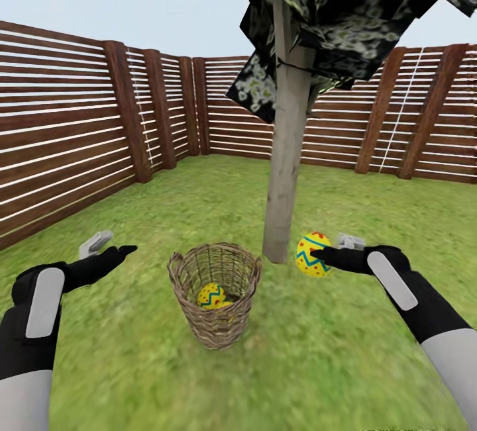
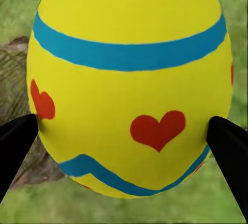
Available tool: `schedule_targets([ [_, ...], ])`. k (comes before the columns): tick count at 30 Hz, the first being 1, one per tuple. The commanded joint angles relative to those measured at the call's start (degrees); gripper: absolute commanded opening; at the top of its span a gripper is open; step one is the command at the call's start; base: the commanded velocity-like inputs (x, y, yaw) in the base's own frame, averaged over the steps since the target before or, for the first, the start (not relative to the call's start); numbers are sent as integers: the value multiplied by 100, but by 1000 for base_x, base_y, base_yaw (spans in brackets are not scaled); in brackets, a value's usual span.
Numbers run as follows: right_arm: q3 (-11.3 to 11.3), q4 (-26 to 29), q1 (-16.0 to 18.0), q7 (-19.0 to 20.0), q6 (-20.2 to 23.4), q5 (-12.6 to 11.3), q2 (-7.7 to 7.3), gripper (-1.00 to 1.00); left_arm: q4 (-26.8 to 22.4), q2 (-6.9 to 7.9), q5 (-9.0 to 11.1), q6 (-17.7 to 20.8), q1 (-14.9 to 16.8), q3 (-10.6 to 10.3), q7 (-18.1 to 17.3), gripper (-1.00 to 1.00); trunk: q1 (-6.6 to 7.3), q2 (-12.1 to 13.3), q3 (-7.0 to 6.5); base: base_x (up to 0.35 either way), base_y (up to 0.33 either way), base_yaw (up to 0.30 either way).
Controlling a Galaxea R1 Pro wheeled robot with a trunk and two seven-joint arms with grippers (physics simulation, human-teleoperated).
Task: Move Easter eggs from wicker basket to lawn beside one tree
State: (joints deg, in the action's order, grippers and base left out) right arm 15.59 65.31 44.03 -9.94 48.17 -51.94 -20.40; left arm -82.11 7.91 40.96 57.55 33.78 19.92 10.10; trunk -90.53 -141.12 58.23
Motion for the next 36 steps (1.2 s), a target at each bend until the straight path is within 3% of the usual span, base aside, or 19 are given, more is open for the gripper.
schedule_targets([
  [1,17,-63,-1,-129,-73,124,-30,-100,-6,48,194,29,4,8,54,100,24,39,-20,0,0,-211],
  [4,32,-487,-7,-467,-605,1160,-14,-100,-3,122,647,36,-1,4,61,100,89,159,-89,0,0,-170],
  [6,73,-1094,-10,-619,-1513,2086,77,-100,-5,123,757,49,4,-22,51,100,111,200,-109,0,0,-31],
  [7,90,-1538,-23,-677,-1970,2541,296,-100,-6,118,807,57,1,-42,47,100,111,200,-110,0,0,-7],
  [8,96,-1889,-29,-703,-2283,2852,494,-100,-7,116,898,60,0,-50,46,100,111,200,-110,0,0,-4],
  [9,89,-2422,-25,-719,-2704,3242,717,-100,-7,121,1161,62,-2,-49,46,100,111,200,-110,0,0,-1],
  [10,86,-2748,-15,-722,-2886,3392,836,-100,-7,133,1413,63,-2,-44,47,100,111,200,-110,0,0,0],
  [14,101,-3130,-9,-725,-3247,3665,1202,-100,-3,287,1991,58,-3,-45,46,100,111,200,-110,0,0,0],
  [16,102,-3616,60,-771,-3289,3866,1546,-100,-2,310,2222,50,-3,-44,45,100,111,200,-110,0,0,0],
  [18,89,-4579,568,-816,-3454,3983,1745,-100,1,308,2289,47,-10,-46,45,100,111,200,-110,0,0,0],
  [21,75,-5202,967,-825,-3685,3976,1793,-100,-1,293,2307,54,-12,-42,45,100,111,200,-110,0,0,0],
  [25,67,-5299,1010,-826,-3687,3950,1881,-100,-9,260,2295,50,-12,-55,76,100,24,39,-38,0,0,0],
  [31,105,-5632,1011,-810,-3700,4039,1831,-100,28,214,2293,46,-12,-58,89,100,-108,-201,70,39,0,0],
  [36,105,-5569,1011,-765,-3693,4043,1865,-100,290,235,2310,62,1,-19,89,100,-126,-218,179,300,34,0],
])
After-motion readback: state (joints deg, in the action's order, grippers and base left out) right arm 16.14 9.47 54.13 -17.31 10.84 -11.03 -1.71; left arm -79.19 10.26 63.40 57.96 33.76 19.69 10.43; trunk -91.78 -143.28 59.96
